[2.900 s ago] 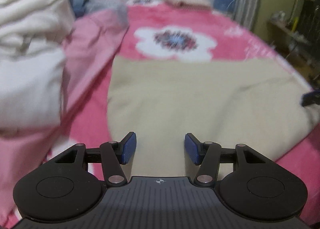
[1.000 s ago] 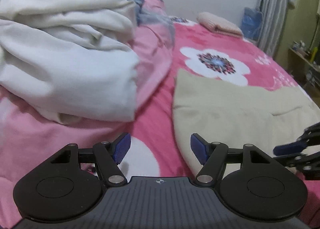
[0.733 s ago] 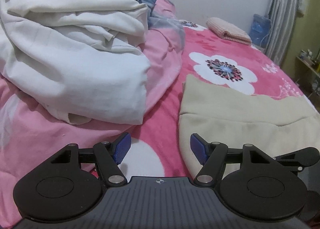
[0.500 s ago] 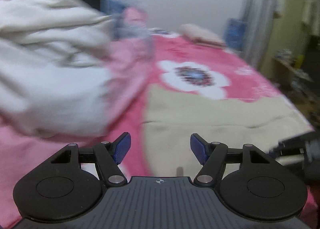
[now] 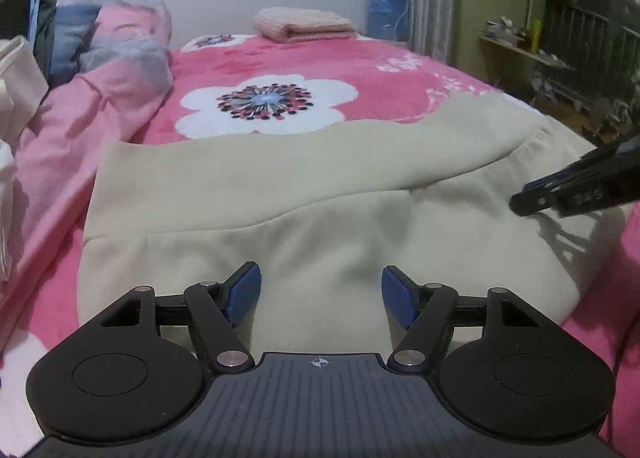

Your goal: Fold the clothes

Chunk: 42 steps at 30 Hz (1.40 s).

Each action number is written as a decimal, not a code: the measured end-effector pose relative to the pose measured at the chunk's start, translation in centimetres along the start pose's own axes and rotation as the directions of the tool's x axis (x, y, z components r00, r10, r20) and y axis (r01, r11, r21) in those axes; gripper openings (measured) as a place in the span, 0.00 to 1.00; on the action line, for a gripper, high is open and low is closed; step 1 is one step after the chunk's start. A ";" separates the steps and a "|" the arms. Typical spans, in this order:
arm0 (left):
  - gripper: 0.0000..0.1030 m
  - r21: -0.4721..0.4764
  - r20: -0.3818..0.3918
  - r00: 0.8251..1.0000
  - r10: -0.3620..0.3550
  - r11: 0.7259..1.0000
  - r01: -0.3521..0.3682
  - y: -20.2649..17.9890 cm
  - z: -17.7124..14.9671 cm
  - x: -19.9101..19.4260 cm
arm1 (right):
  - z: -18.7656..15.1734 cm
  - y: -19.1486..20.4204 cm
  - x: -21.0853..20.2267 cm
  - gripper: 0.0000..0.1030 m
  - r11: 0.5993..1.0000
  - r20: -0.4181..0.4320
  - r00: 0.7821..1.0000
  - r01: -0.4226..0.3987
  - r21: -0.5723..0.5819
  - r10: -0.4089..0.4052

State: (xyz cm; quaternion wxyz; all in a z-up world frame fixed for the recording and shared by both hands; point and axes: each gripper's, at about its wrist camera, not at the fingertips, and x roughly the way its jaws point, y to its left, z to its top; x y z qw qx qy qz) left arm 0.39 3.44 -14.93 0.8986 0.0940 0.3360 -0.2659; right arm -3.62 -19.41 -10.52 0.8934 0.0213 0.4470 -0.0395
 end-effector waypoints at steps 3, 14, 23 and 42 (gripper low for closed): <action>0.66 0.008 -0.013 1.000 0.002 1.000 -0.002 0.0 0.1 0.1 | 0.6 -3.7 -2.9 0.20 0.988 0.058 0.997 0.037 0.147 -0.046; 0.66 -0.014 -0.044 0.999 0.002 1.000 -0.003 -0.1 0.8 0.2 | -1.6 -18.2 -4.9 0.14 0.784 -0.057 0.997 0.072 0.617 -0.046; 0.67 -0.064 -0.096 0.995 -0.011 0.998 0.005 0.3 2.0 0.2 | -1.8 -14.5 -2.5 0.15 0.974 -0.272 0.960 -0.001 0.225 0.064; 0.83 -0.037 -0.125 0.992 0.011 0.999 -0.016 -1.2 5.7 3.7 | 4.0 -8.4 0.5 0.19 0.995 0.053 0.995 0.082 0.064 -0.086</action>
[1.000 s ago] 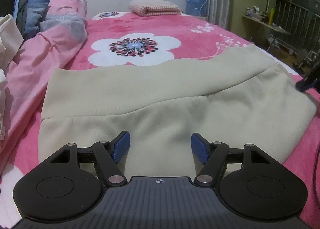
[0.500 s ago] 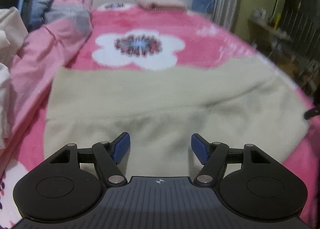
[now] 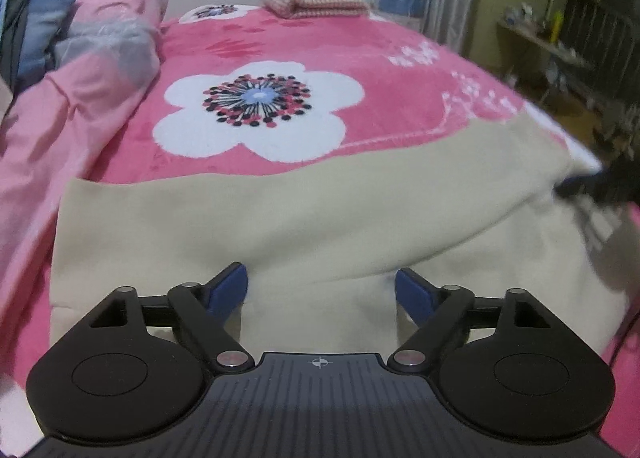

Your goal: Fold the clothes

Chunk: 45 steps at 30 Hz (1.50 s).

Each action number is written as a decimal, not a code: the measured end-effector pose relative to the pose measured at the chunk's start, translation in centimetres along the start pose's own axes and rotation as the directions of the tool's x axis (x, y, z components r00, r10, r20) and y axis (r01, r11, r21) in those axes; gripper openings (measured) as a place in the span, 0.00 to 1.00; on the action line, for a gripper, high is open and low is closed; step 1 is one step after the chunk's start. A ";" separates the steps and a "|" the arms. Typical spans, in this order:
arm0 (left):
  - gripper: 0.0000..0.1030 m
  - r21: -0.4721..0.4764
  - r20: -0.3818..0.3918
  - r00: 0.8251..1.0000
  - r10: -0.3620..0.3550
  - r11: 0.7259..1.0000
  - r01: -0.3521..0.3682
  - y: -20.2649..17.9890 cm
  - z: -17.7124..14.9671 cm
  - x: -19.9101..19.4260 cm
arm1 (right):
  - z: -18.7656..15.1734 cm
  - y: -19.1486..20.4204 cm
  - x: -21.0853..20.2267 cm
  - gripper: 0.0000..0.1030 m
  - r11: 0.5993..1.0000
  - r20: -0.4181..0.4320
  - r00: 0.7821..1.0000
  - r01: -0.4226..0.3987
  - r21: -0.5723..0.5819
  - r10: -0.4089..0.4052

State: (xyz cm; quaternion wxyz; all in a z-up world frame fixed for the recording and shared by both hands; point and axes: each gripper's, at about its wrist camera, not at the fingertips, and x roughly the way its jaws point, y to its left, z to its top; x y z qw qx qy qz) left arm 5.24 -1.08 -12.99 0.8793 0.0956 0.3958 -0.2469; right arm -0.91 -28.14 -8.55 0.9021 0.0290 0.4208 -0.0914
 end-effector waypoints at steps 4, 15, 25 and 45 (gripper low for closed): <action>0.90 -0.024 -0.036 0.999 0.011 1.000 -0.012 -0.3 0.7 0.4 | 1.1 -0.2 -0.1 0.20 0.999 0.142 0.990 -0.017 0.041 0.011; 0.97 -0.068 -0.016 0.999 0.041 0.997 -0.042 -1.3 2.0 -2.4 | -0.5 -0.7 -0.1 0.25 0.987 0.162 0.984 -0.092 0.135 0.070; 0.99 -0.167 -0.162 0.969 0.189 0.962 -0.215 -1.0 0.0 0.1 | -0.8 3.3 2.5 0.25 0.992 0.023 0.992 -0.125 0.009 0.125; 1.00 -0.178 -0.211 0.940 0.269 0.935 -0.307 -2.0 -0.1 0.8 | -5.0 8.7 -1.0 0.35 0.957 -0.089 0.974 -0.222 -0.185 0.209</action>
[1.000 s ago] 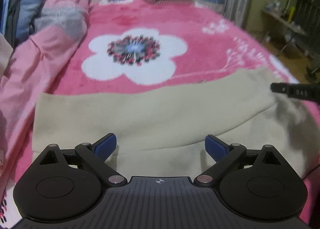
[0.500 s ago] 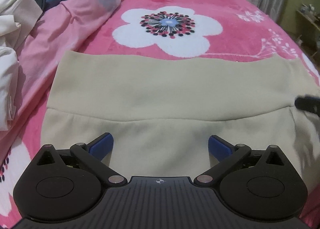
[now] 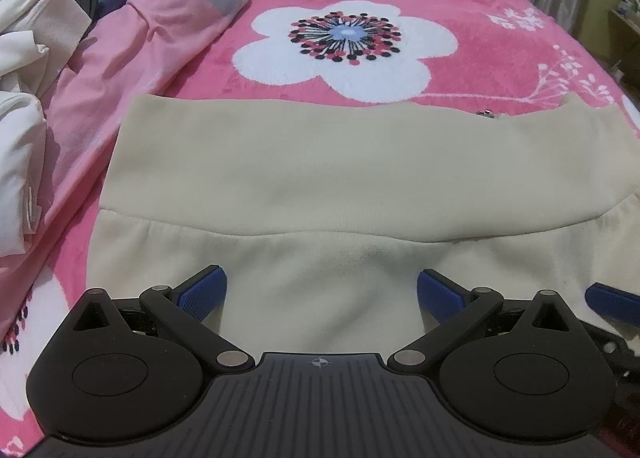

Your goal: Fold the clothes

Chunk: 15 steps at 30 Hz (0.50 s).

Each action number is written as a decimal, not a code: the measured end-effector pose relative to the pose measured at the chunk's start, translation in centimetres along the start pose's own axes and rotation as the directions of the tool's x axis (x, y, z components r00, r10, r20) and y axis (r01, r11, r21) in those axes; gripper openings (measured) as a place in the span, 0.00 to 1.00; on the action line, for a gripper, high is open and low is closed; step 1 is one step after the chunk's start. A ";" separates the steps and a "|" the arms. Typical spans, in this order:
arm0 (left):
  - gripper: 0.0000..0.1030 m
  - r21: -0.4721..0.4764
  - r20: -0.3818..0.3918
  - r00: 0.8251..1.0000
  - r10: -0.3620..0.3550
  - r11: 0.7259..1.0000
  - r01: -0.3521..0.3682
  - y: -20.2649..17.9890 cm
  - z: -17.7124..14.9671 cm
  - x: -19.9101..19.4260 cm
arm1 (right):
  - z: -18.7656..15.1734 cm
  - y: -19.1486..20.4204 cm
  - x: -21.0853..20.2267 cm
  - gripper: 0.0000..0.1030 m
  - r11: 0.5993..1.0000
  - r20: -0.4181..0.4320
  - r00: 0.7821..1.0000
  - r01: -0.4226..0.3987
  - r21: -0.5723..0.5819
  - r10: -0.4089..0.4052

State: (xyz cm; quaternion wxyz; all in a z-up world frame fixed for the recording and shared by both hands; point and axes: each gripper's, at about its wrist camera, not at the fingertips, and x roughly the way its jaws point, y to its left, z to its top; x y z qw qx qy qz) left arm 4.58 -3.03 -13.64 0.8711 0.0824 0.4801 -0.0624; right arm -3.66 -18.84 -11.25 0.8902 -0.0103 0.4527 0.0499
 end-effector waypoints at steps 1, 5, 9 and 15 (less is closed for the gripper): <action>1.00 -0.002 -0.002 1.000 0.002 1.000 -0.002 0.0 0.0 0.0 | 0.4 0.2 -0.4 0.35 1.000 -0.006 1.000 0.012 0.010 -0.012; 1.00 -0.006 -0.008 1.000 0.006 1.000 -0.006 0.0 0.1 0.0 | 0.1 0.5 -2.6 0.39 0.998 0.026 0.999 0.030 0.051 -0.032; 1.00 -0.005 -0.003 1.000 0.013 1.000 -0.013 -0.1 0.0 0.0 | -2.1 0.2 -1.7 0.49 0.997 -0.018 0.997 0.076 0.034 -0.075; 1.00 -0.005 -0.001 1.000 0.018 1.000 -0.018 -0.2 -0.1 -0.1 | -1.2 -0.4 -2.9 0.53 0.992 -0.004 0.998 0.062 0.112 -0.062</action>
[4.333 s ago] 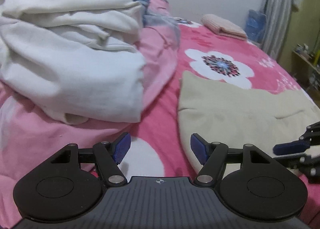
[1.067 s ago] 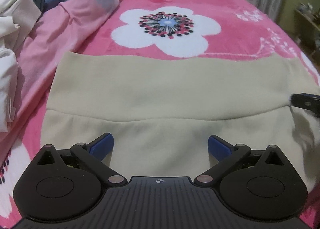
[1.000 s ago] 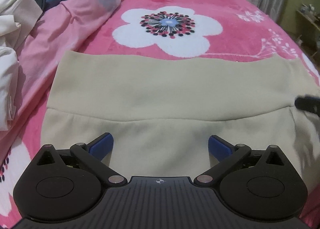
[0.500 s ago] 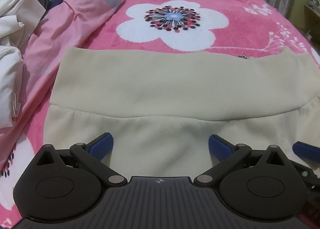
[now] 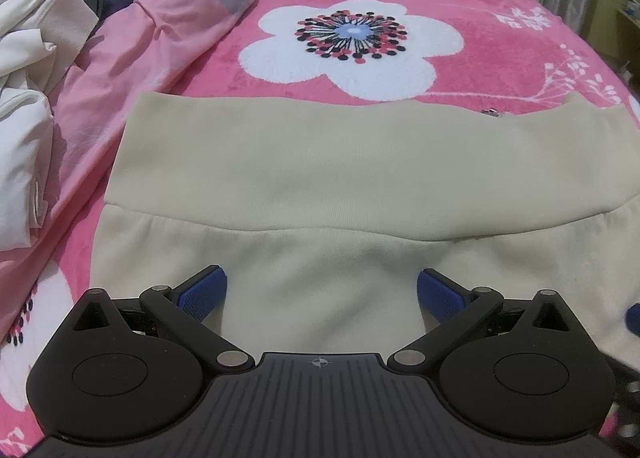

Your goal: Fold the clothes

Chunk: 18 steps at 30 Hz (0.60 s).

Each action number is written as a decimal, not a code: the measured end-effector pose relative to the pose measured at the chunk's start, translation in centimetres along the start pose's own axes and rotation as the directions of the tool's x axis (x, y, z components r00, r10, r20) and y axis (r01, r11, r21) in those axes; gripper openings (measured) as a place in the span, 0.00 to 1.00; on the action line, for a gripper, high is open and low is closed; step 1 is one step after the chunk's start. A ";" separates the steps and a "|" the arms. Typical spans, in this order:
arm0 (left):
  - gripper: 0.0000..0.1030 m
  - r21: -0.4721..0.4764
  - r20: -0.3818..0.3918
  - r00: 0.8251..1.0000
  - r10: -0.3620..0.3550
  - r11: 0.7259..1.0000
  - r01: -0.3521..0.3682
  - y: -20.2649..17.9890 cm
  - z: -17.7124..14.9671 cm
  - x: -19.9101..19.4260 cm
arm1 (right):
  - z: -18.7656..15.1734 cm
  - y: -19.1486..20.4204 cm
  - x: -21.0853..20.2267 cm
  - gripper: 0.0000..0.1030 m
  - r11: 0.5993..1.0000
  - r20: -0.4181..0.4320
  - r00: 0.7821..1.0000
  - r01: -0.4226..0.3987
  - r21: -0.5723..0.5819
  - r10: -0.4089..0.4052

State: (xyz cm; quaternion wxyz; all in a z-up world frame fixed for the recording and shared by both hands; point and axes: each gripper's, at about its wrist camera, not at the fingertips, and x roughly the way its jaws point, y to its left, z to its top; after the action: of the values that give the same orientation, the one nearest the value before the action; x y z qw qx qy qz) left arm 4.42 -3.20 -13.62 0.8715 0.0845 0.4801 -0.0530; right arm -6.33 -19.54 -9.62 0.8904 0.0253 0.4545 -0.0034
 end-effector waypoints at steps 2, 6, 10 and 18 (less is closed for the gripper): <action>1.00 0.001 0.001 1.000 0.002 1.000 -0.002 0.0 0.0 0.0 | 0.0 -0.6 -0.3 0.55 0.999 0.002 1.000 0.024 0.026 -0.024; 1.00 0.005 0.003 1.000 0.008 1.000 -0.008 -0.1 0.0 0.0 | -0.3 -1.3 1.1 0.59 0.999 -0.043 0.999 0.031 0.035 -0.029; 1.00 0.004 0.003 1.000 0.008 1.000 -0.008 -0.1 0.0 0.0 | -0.4 -1.3 0.8 0.63 0.999 -0.022 1.000 0.022 0.044 -0.021; 1.00 0.004 0.005 1.000 0.014 1.000 -0.014 -0.2 -0.1 0.1 | 0.1 -3.1 1.1 0.65 0.990 0.009 0.995 0.102 0.102 -0.104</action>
State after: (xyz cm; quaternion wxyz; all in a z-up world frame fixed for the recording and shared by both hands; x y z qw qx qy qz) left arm 4.36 -3.43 -13.72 0.8730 0.0895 0.4770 -0.0480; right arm -5.67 -22.60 -10.60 0.8898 0.0469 0.4482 -0.0725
